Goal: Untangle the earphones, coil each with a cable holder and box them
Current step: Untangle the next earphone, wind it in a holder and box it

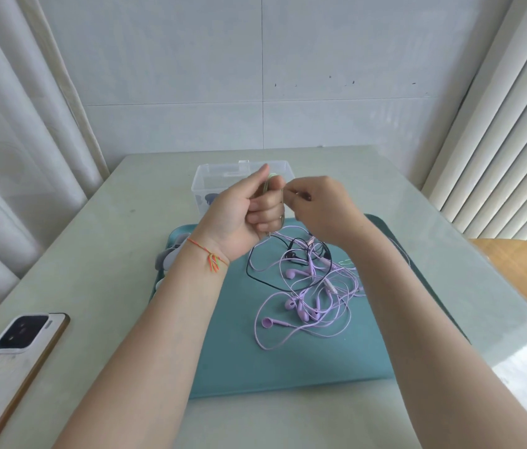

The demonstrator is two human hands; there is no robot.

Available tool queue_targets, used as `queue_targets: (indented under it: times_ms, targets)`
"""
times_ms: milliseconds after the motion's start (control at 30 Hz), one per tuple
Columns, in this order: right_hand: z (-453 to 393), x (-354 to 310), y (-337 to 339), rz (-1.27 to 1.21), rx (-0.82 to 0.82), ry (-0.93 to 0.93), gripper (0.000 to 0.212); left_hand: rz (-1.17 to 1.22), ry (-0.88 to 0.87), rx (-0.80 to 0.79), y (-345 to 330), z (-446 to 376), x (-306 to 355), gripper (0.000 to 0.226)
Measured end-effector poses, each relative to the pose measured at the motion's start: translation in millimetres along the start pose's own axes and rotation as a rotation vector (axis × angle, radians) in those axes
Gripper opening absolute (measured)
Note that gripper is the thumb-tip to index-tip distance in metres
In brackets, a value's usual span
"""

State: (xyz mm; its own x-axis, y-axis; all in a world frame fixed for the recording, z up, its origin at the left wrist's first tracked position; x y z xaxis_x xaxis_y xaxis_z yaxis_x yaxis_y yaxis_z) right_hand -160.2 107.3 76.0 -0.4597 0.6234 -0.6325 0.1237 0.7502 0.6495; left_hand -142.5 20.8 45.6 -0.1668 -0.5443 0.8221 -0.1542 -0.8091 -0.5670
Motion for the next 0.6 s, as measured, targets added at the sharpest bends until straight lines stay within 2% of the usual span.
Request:
queue_targets:
  times_ms: [67, 233, 400, 600]
  targets:
    - [2.1, -3.5, -4.0, 0.006, 0.003, 0.011, 0.041, 0.034, 0.001, -0.014, -2.4, 0.9, 1.3, 0.038]
    - [4.9, -3.0, -13.6, 0.057, -0.074, 0.018, 0.024, 0.192, -0.038, 0.091, 8.9, -2.0, 6.7, 0.038]
    - [10.3, 2.3, -29.0, 0.13, -0.231, 0.001, 0.036, 0.395, -0.114, 0.213, 21.9, -2.8, 11.9, 0.035]
    - [12.6, -7.5, -27.8, 0.101, -0.241, 0.029, 0.023, 0.253, -0.221, 0.282, 35.2, -0.9, 18.2, 0.03]
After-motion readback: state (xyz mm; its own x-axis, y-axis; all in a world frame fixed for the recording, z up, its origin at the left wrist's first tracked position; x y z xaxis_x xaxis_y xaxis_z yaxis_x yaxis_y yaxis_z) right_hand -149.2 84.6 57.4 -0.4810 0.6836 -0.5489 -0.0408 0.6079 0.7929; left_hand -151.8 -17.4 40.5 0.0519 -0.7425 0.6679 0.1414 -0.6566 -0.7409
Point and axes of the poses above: each hand's wrist, its own z-axis away from the middle knuckle, its own y-axis out of the back of the hand, x = y × z, the point moved 8 cm from there along -z, towards the middle knuckle, and after that the axes turned 10 degrees about x, right-handed, at the moved point
